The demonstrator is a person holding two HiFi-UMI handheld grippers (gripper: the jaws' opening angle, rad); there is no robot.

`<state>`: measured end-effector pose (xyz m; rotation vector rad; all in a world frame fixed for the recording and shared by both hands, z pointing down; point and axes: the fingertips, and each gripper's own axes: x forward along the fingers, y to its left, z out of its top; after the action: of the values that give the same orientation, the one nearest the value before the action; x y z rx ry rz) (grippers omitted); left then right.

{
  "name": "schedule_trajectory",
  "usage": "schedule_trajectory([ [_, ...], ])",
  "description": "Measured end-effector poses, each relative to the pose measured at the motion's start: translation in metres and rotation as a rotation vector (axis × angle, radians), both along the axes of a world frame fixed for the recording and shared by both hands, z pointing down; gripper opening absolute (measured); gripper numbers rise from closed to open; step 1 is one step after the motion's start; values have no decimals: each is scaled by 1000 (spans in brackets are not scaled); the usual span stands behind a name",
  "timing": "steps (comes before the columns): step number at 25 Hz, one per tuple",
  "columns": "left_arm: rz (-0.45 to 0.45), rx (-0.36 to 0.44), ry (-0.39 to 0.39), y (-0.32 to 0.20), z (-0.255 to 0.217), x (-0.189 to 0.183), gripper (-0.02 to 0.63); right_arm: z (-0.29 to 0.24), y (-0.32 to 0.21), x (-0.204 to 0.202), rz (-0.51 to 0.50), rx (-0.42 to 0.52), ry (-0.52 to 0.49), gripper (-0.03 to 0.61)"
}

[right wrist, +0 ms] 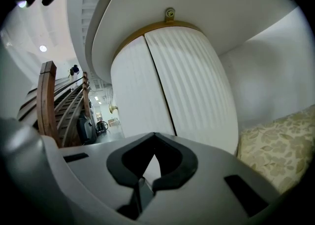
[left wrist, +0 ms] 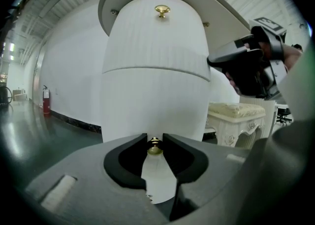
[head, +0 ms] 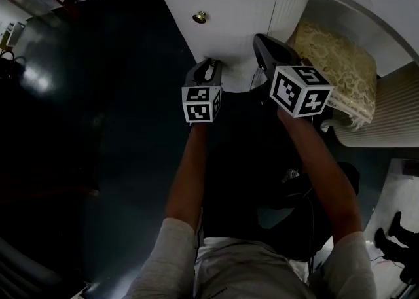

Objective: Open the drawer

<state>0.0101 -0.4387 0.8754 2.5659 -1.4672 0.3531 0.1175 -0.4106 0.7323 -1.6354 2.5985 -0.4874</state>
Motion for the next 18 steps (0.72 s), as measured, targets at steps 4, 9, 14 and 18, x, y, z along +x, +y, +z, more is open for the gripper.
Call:
schedule_trajectory([
  [4, -7, -4, 5, 9, 1, -5, 106, 0, 9, -4, -23, -8, 18, 14],
  [9, -2, -16, -6, 21, 4, -8, 106, 3, 18, -8, -68, -8, 20, 14],
  [14, -9, -7, -2, 31, 3, -14, 106, 4, 9, -3, 0, -26, -41, 14],
  [18, 4, -6, 3, 41, 0, -24, 106, -1, 0, 1, 54, -25, -89, 15],
])
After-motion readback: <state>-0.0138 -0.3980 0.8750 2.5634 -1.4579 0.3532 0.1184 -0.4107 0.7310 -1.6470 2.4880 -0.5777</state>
